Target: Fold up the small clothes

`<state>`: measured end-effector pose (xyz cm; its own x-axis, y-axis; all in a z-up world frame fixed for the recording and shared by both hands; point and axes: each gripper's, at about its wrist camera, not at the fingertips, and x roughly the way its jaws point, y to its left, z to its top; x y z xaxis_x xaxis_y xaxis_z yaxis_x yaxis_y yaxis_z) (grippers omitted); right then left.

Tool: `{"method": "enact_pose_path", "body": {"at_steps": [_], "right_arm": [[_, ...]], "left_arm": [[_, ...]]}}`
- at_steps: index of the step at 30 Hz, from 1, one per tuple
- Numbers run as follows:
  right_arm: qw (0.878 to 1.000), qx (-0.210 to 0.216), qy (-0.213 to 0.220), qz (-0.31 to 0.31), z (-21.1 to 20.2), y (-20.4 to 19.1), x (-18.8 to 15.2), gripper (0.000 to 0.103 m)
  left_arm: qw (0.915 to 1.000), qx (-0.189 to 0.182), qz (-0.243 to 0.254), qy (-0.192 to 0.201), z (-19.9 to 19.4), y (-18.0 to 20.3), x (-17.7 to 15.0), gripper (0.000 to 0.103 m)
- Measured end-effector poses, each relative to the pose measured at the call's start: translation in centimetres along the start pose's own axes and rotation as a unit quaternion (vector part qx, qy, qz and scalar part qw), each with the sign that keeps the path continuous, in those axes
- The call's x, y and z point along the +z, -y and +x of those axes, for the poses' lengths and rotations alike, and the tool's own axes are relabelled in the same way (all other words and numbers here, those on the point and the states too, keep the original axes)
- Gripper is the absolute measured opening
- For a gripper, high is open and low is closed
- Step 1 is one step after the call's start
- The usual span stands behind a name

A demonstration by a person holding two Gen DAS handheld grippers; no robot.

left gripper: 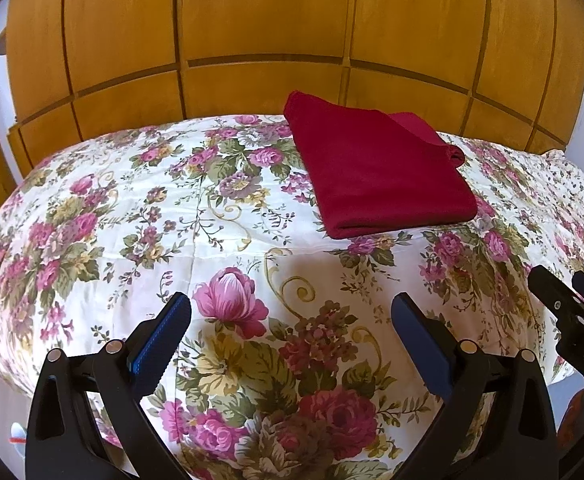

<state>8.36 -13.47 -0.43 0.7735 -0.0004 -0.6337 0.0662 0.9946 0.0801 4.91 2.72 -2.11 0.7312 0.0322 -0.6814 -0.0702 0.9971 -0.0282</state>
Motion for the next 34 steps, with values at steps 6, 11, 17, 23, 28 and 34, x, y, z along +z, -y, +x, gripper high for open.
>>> {"method": "enact_pose_path", "body": {"at_steps": [6, 11, 17, 23, 28, 34], "right_arm": [[1.000, 0.002, -0.012, 0.006, 0.6, 0.5, -0.3, 0.101], [1.000, 0.004, -0.018, 0.007, 1.0, 0.8, -0.4, 0.101], [1.000, 0.005, -0.021, 0.009, 1.1, 0.9, -0.4, 0.101], [1.000, 0.006, -0.020, 0.007, 1.0, 0.9, -0.4, 0.101], [1.000, 0.006, -0.024, 0.008, 1.2, 1.0, -0.4, 0.101], [0.999, -0.016, -0.037, 0.029, 2.8, 3.2, -0.4, 0.101]], "left_arm": [[0.9999, 0.003, -0.001, -0.009, 0.7, -0.1, -0.2, 0.099], [0.9999, 0.004, 0.000, -0.014, 0.9, 0.1, -0.4, 0.099], [0.9999, 0.003, 0.003, -0.014, 0.9, 0.2, -0.5, 0.099], [0.9999, 0.003, 0.003, -0.015, 0.8, 0.3, -0.5, 0.099], [0.9997, 0.002, 0.003, -0.025, 1.3, 0.2, -0.4, 0.099], [0.9992, 0.008, -0.001, -0.040, 3.2, -0.5, -0.1, 0.099]]}}
